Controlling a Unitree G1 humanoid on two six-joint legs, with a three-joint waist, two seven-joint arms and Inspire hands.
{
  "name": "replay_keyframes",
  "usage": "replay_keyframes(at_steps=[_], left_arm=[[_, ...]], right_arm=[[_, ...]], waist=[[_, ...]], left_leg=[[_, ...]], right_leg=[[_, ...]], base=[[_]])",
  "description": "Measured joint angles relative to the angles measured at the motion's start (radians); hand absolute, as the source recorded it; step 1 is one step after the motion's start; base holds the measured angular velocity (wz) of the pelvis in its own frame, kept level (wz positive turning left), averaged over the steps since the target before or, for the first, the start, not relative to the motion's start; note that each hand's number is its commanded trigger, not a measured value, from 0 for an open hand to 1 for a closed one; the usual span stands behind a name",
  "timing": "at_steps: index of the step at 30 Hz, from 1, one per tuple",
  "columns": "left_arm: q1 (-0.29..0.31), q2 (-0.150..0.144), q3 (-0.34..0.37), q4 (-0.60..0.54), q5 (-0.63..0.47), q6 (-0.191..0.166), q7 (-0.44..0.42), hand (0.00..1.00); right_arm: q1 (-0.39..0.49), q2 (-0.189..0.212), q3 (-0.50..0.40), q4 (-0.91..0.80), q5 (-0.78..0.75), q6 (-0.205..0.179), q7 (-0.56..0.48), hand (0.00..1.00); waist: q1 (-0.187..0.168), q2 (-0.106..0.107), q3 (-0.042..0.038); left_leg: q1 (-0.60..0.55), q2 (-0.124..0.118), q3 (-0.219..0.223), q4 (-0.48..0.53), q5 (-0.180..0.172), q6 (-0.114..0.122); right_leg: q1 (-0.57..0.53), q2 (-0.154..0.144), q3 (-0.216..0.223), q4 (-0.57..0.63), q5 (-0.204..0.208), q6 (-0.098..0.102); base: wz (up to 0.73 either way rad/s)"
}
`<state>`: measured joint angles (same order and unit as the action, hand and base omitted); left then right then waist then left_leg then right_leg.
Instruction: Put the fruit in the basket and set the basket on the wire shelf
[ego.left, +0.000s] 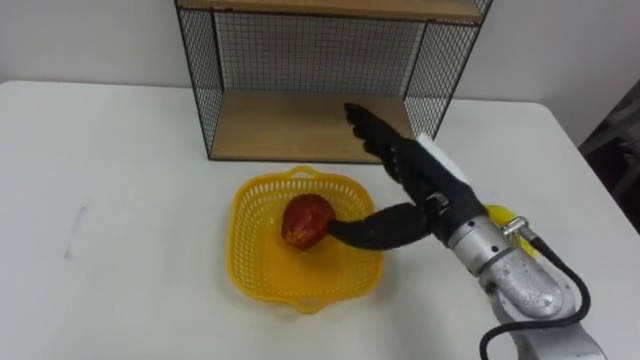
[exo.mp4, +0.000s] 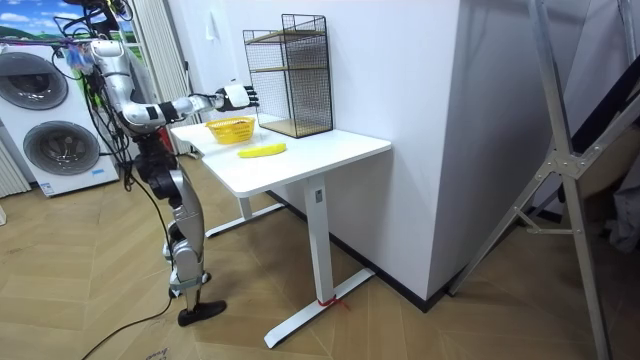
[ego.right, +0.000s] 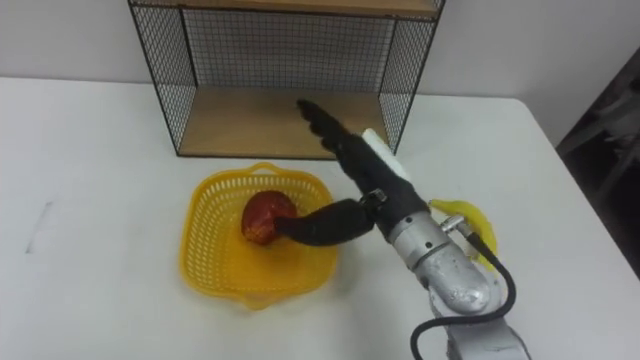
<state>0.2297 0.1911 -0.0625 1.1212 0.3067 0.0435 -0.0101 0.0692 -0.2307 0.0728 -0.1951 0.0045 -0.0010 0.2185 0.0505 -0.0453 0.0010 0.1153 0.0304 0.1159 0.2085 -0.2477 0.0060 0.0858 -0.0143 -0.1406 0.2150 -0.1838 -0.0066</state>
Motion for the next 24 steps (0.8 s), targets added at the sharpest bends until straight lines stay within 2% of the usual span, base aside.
replay_keyframes(at_steps=[5, 15, 21, 24], left_arm=[[0.003, -0.005, 0.039, -0.001, 0.001, -0.002, 0.000, 0.00], [0.053, -0.005, 0.101, -0.001, 0.002, -0.010, 0.006, 0.00], [0.066, -0.006, 0.138, -0.001, 0.001, -0.010, 0.006, 0.00], [0.066, -0.001, 0.139, -0.001, 0.001, -0.007, 0.006, 0.00]], right_arm=[[0.000, 0.000, -0.066, -0.002, 0.062, -0.039, -0.098, 0.00], [0.001, -0.003, -0.182, 0.024, 0.080, -0.072, -0.249, 0.00], [0.016, -0.010, -0.217, 0.055, 0.027, -0.074, -0.351, 0.00], [0.016, -0.012, -0.221, 0.104, 0.001, -0.074, -0.403, 0.00]], waist=[[-0.019, 0.006, -0.0017], [-0.049, 0.001, -0.0050], [-0.050, -0.008, -0.0072], [-0.054, -0.016, -0.0038]], left_leg=[[0.000, 0.002, 0.005, -0.001, 0.000, 0.000], [0.004, 0.002, 0.007, -0.003, 0.000, 0.000], [0.020, 0.004, 0.014, -0.013, 0.000, -0.001], [0.023, 0.004, 0.014, -0.012, 0.000, -0.001]], right_leg=[[-0.002, 0.000, 0.000, 0.005, 0.000, 0.000], [-0.001, 0.002, 0.003, -0.004, 0.001, -0.001], [0.003, 0.005, 0.007, -0.010, 0.001, -0.001], [0.015, 0.003, 0.003, -0.011, 0.001, -0.001]], base=[[-0.01], [0.00], [-0.02], [0.00]])
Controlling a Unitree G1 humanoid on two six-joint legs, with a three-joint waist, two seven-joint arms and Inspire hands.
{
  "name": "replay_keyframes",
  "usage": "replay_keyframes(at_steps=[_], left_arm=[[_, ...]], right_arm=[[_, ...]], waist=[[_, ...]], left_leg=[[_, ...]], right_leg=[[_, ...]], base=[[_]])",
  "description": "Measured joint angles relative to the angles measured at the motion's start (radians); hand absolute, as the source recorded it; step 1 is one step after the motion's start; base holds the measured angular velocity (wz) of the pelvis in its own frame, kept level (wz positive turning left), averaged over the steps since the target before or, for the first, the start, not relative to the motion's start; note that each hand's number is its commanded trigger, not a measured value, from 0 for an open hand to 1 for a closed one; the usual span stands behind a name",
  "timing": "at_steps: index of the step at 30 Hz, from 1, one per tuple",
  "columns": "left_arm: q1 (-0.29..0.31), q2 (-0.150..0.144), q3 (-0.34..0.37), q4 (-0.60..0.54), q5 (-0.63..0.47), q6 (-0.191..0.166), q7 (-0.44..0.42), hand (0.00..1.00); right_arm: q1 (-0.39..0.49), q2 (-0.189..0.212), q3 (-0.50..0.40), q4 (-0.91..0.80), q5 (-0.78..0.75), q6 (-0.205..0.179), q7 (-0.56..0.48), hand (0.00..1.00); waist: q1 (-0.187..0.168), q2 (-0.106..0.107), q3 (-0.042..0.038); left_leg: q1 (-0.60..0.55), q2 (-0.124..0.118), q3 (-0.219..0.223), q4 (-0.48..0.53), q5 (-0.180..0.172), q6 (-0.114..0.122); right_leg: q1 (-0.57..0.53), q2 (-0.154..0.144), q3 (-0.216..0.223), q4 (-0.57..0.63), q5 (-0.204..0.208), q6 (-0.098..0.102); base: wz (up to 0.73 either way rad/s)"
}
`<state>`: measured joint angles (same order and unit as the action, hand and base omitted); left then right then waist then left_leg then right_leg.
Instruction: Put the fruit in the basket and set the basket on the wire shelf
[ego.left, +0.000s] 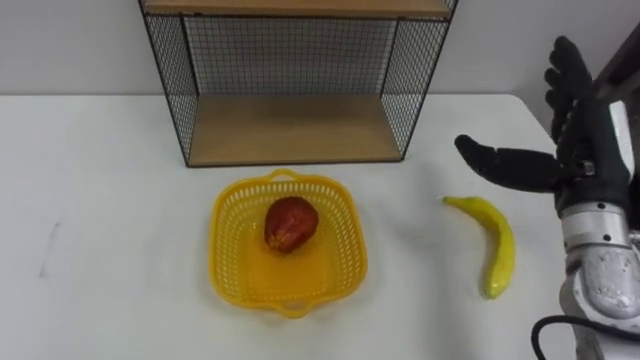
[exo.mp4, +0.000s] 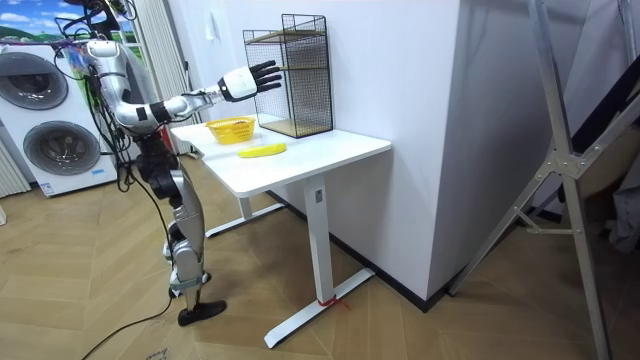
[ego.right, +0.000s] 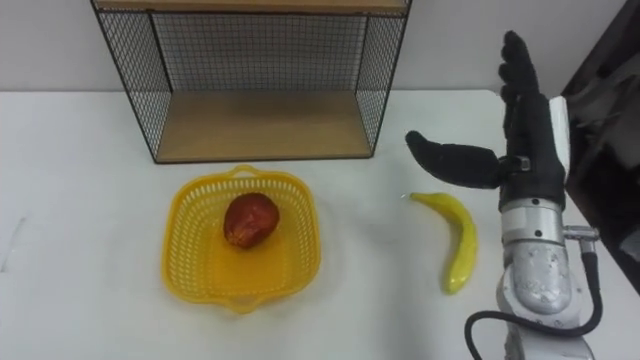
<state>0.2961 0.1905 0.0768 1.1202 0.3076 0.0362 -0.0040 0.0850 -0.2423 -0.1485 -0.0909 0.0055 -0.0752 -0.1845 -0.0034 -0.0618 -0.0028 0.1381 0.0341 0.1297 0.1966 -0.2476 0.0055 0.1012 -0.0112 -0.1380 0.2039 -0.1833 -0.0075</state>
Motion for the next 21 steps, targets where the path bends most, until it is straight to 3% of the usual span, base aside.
replay_keyframes(at_steps=[7, 13, 21], left_arm=[[-0.005, 0.000, -0.001, -0.001, -0.001, 0.013, 0.000, 0.00], [-0.015, 0.000, 0.001, -0.005, 0.001, 0.030, 0.000, 0.00], [-0.026, 0.000, 0.002, -0.041, 0.000, 0.048, 0.000, 0.00]], right_arm=[[0.001, -0.011, 0.000, 0.144, -0.133, 0.010, -0.036, 0.00], [0.001, -0.025, -0.001, 0.169, -0.143, 0.013, -0.036, 0.00], [0.000, -0.038, 0.003, 0.245, -0.142, 0.033, -0.003, 0.00]], waist=[[-0.009, -0.003, 0.0028], [-0.016, 0.005, 0.0012], [0.002, -0.003, -0.0008]], left_leg=[[-0.005, -0.003, -0.001, 0.000, 0.000, 0.000], [-0.007, -0.003, 0.000, 0.000, 0.000, 0.000], [-0.004, -0.002, 0.002, 0.000, 0.000, 0.000]], right_leg=[[-0.002, -0.002, 0.000, -0.001, 0.000, 0.000], [-0.014, -0.002, 0.001, -0.001, 0.000, 0.000], [-0.016, -0.002, 0.000, -0.003, -0.001, 0.001]], base=[[0.00], [0.00], [0.00]])
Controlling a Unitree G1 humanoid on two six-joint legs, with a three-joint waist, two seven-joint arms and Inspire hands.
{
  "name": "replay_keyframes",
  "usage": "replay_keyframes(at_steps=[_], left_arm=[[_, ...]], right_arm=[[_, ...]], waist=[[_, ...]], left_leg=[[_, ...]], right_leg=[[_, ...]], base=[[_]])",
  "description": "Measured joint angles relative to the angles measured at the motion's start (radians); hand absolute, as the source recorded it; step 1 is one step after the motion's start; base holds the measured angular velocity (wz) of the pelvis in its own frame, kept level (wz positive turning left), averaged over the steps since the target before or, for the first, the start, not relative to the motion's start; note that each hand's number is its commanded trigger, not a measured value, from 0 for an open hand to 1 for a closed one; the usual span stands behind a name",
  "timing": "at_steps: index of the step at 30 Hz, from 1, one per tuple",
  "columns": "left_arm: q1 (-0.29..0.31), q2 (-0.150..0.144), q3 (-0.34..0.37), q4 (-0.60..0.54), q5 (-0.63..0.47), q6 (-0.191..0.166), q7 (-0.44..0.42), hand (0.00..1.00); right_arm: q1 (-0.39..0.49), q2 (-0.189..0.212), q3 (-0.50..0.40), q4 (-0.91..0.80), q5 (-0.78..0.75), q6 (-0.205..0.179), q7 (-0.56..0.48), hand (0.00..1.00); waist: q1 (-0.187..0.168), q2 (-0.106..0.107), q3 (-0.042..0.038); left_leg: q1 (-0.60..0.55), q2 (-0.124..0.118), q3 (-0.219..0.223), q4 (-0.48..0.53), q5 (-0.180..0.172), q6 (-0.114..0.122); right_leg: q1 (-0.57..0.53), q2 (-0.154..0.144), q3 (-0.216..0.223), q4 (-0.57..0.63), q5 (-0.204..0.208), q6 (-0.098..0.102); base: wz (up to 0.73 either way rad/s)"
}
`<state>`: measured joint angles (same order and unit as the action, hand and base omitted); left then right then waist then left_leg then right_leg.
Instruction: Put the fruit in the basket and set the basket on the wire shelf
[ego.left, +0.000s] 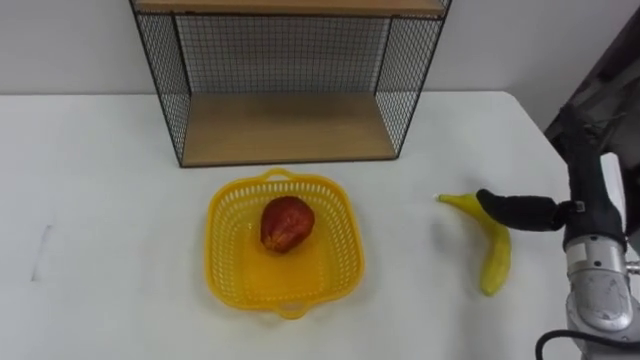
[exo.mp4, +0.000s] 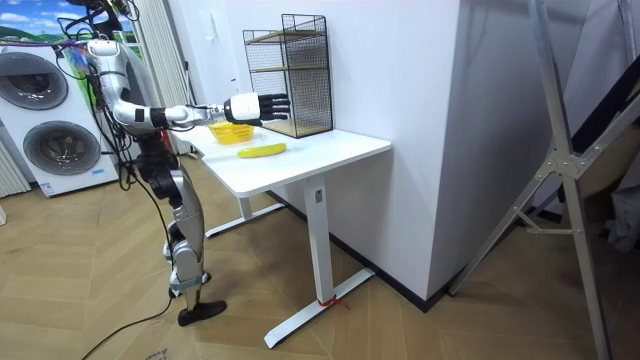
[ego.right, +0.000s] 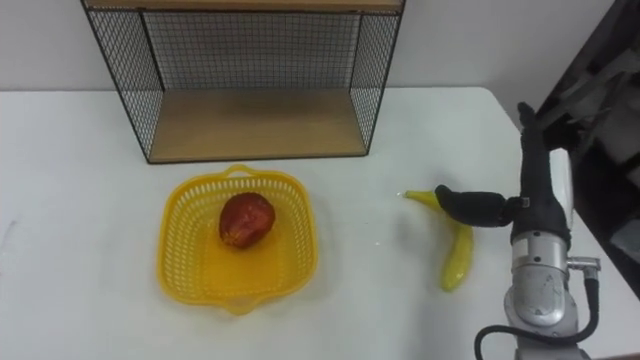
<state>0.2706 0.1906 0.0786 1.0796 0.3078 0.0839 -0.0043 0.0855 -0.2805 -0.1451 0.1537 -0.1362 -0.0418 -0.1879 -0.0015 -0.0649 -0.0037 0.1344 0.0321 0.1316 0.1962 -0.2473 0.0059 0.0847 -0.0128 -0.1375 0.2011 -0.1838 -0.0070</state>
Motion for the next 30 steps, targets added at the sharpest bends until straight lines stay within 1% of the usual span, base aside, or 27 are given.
replay_keyframes(at_steps=[2, 6, 9, 12, 14, 17, 20, 22, 24, 26, 30], left_arm=[[-0.002, -0.001, 0.000, 0.000, 0.000, 0.001, 0.000, 0.00], [0.001, -0.001, 0.000, -0.001, 0.000, 0.020, -0.001, 0.00], [0.006, 0.000, 0.000, -0.001, 0.000, 0.026, 0.000, 0.00], [0.009, 0.000, 0.001, -0.001, -0.001, 0.028, 0.000, 0.00], [0.010, 0.001, 0.001, 0.000, -0.001, 0.033, -0.001, 0.00], [0.010, 0.001, 0.000, 0.000, -0.001, 0.040, -0.005, 0.00], [0.014, 0.001, -0.001, 0.000, -0.001, 0.043, -0.005, 0.00], [0.017, 0.002, -0.001, -0.001, -0.001, 0.049, -0.005, 0.00], [0.016, 0.001, -0.002, -0.010, -0.001, 0.050, -0.003, 0.00], [0.027, 0.001, -0.002, -0.023, 0.000, 0.050, 0.000, 0.00], [0.025, 0.001, -0.002, -0.037, 0.001, 0.056, 0.000, 0.00]], right_arm=[[0.000, 0.000, 0.003, 0.041, 0.000, 0.018, 0.025, 0.00], [-0.003, 0.000, 0.007, 0.109, -0.028, 0.029, 0.060, 0.00], [-0.020, 0.000, 0.007, 0.185, -0.059, 0.051, 0.114, 0.00], [-0.021, 0.000, 0.007, 0.209, -0.066, 0.064, 0.144, 0.00], [-0.025, -0.001, 0.007, 0.227, -0.066, 0.065, 0.158, 0.00], [-0.026, -0.003, 0.007, 0.244, -0.066, 0.065, 0.179, 0.00], [-0.026, -0.006, 0.006, 0.263, -0.066, 0.064, 0.191, 0.00], [-0.026, -0.007, 0.006, 0.274, -0.066, 0.063, 0.197, 0.00], [-0.029, -0.007, 0.004, 0.295, -0.066, 0.054, 0.205, 0.00], [-0.036, -0.007, 0.005, 0.314, -0.066, 0.041, 0.216, 0.00], [-0.050, -0.007, 0.005, 0.342, -0.066, 0.033, 0.224, 0.00]], waist=[[0.009, -0.004, -0.0003], [0.014, -0.007, -0.0009], [0.016, -0.011, -0.0007], [0.024, -0.013, 0.0005], [0.025, -0.013, 0.0027], [0.030, -0.022, 0.0042], [0.029, -0.023, 0.0047], [0.024, -0.023, 0.0047], [0.015, -0.023, 0.0046], [0.008, -0.021, 0.0033], [0.005, -0.019, 0.0011]], left_leg=[[0.000, 0.000, 0.000, 0.000, 0.000, 0.000], [-0.001, -0.001, -0.001, 0.001, 0.000, 0.000], [-0.001, -0.001, -0.001, 0.002, 0.000, 0.000], [-0.002, -0.001, -0.001, 0.002, 0.000, 0.001], [-0.002, -0.001, -0.001, 0.002, 0.000, 0.001], [-0.001, -0.001, -0.001, 0.004, 0.000, 0.001], [0.003, -0.002, -0.005, 0.005, 0.000, 0.001], [0.010, -0.003, -0.013, 0.004, 0.000, 0.001], [0.011, -0.004, -0.025, 0.004, 0.000, 0.001], [0.011, -0.003, -0.028, 0.005, 0.000, 0.001], [0.012, -0.003, -0.030, 0.010, 0.000, 0.001]], right_leg=[[0.000, 0.000, 0.000, -0.001, 0.000, 0.000], [0.000, -0.001, -0.001, -0.001, 0.000, 0.000], [0.000, -0.001, 0.000, 0.001, 0.000, 0.000], [0.002, -0.002, 0.000, 0.001, 0.000, 0.000], [0.006, -0.002, -0.001, 0.001, 0.000, 0.001], [0.007, -0.002, -0.002, 0.000, 0.000, 0.001], [0.020, -0.003, -0.007, -0.005, 0.000, 0.001], [0.034, -0.003, -0.016, -0.017, 0.000, 0.002], [0.039, -0.005, -0.027, -0.017, 0.000, 0.002], [0.041, -0.004, -0.030, -0.017, 0.000, 0.001], [0.043, -0.006, -0.033, -0.016, 0.000, 0.001]], base=[[0.00], [0.00], [0.00], [0.00], [0.00], [0.00], [0.04], [0.13], [0.15], [0.05], [0.00]])
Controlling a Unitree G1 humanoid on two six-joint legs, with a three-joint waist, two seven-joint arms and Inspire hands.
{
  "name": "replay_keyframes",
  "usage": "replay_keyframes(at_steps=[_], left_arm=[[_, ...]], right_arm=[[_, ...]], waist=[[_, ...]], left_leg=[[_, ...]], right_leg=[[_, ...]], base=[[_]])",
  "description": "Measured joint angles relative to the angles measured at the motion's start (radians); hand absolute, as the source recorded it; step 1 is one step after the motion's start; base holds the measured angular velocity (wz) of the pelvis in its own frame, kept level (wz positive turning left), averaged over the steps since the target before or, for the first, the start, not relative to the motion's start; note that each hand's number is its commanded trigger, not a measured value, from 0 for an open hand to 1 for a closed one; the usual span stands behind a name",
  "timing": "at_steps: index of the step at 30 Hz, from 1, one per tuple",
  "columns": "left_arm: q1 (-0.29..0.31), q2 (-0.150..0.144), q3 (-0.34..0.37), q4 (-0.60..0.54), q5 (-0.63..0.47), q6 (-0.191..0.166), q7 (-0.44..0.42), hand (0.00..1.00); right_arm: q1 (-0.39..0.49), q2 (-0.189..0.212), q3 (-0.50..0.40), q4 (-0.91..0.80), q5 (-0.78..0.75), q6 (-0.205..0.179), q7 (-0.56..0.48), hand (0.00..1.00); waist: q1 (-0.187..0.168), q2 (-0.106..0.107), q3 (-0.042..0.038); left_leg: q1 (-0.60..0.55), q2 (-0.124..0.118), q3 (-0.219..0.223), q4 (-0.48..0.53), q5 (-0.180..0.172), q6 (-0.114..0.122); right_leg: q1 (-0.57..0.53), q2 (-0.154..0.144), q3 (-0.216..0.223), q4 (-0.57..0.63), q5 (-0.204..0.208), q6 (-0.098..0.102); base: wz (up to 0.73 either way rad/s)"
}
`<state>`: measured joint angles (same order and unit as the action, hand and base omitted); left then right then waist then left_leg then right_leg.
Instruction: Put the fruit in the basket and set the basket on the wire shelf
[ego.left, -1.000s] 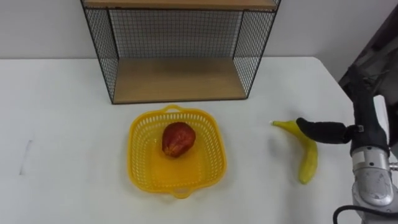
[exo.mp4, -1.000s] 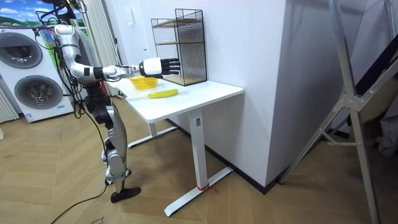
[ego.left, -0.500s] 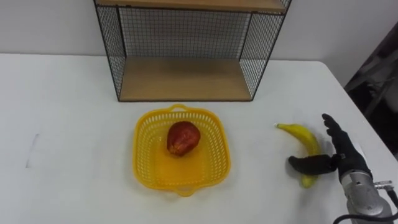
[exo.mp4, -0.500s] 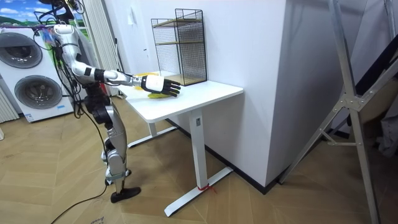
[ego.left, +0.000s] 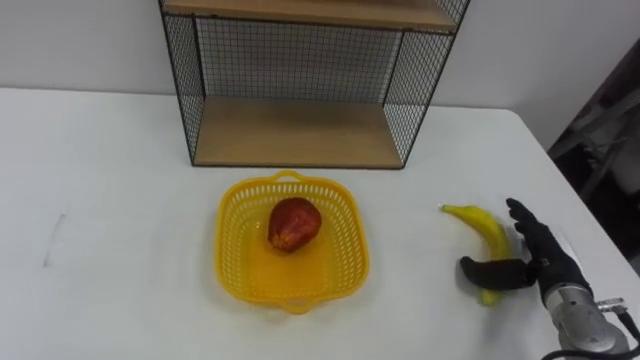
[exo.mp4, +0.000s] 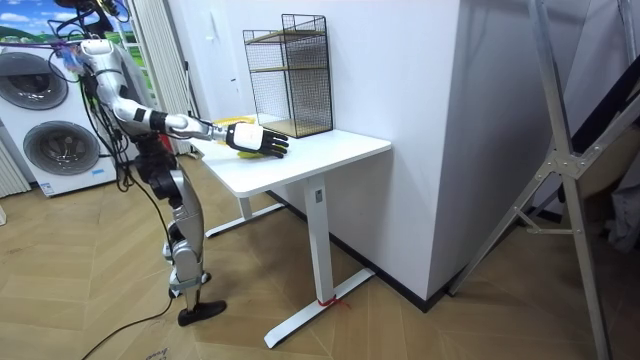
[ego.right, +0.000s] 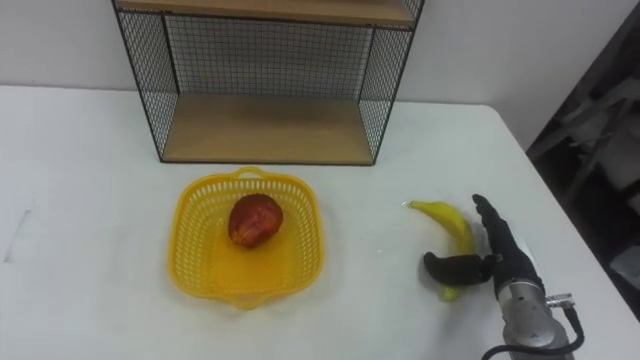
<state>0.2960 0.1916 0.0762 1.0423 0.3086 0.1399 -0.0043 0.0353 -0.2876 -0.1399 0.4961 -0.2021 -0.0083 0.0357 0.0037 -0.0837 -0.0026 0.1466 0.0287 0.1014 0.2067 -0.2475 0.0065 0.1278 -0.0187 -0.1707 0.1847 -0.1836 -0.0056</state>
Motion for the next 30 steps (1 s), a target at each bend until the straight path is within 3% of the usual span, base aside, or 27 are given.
replay_keyframes(at_steps=[1, 2, 3, 17, 21, 25, 30], left_arm=[[0.000, 0.000, 0.002, -0.001, 0.000, 0.006, 0.000, 0.00], [-0.004, 0.001, 0.002, -0.003, 0.000, 0.009, 0.000, 0.00], [-0.007, 0.001, 0.002, -0.006, 0.000, 0.012, 0.000, 0.00], [-0.016, 0.009, 0.000, -0.024, 0.000, 0.045, 0.000, 0.00], [-0.021, 0.012, 0.000, -0.024, 0.001, 0.054, 0.000, 0.00], [-0.018, 0.013, -0.001, -0.041, 0.010, 0.065, 0.000, 0.00], [-0.019, 0.013, -0.001, -0.044, 0.014, 0.067, 0.000, 0.00]], right_arm=[[-0.011, 0.000, 0.000, 0.014, 0.000, -0.001, 0.004, 0.28], [-0.017, -0.001, 0.000, 0.033, 0.000, -0.001, 0.007, 0.78], [-0.019, -0.001, 0.000, 0.040, 0.000, -0.002, 0.008, 1.00], [-0.072, -0.055, 0.000, 0.130, -0.045, 0.014, -0.048, 1.00], [-0.075, -0.059, -0.001, 0.132, -0.072, 0.017, -0.057, 1.00], [-0.077, -0.059, -0.002, 0.122, -0.141, 0.051, -0.078, 1.00], [-0.076, -0.050, -0.003, 0.112, -0.158, 0.066, -0.077, 1.00]], waist=[[-0.001, -0.001, -0.0019], [-0.001, -0.002, -0.0044], [0.000, -0.002, -0.0057], [0.004, 0.002, -0.0103], [0.004, 0.001, -0.0109], [0.007, 0.000, -0.0117], [0.007, 0.000, -0.0125]], left_leg=[[0.000, 0.000, 0.000, 0.000, 0.000, 0.000], [0.000, -0.001, 0.000, 0.000, 0.000, 0.000], [0.000, -0.001, -0.001, 0.000, 0.000, 0.000], [0.003, -0.001, -0.021, 0.014, 0.000, 0.000], [0.002, -0.001, -0.022, 0.014, 0.000, 0.000], [0.003, -0.001, -0.023, 0.013, 0.000, 0.000], [0.005, -0.001, -0.024, 0.013, -0.001, -0.001]], right_leg=[[0.000, 0.000, 0.000, -0.001, 0.000, 0.000], [0.001, -0.001, 0.000, -0.001, 0.000, 0.000], [0.001, -0.001, 0.000, -0.001, 0.000, 0.000], [0.014, 0.002, -0.002, -0.005, 0.000, 0.000], [0.018, 0.003, -0.006, -0.012, 0.001, 0.000], [0.026, 0.004, -0.011, -0.014, 0.001, 0.000], [0.029, 0.004, -0.012, -0.015, 0.001, 0.000]], base=[[0.00], [0.00], [0.00], [0.03], [0.01], [0.06], [0.01]])
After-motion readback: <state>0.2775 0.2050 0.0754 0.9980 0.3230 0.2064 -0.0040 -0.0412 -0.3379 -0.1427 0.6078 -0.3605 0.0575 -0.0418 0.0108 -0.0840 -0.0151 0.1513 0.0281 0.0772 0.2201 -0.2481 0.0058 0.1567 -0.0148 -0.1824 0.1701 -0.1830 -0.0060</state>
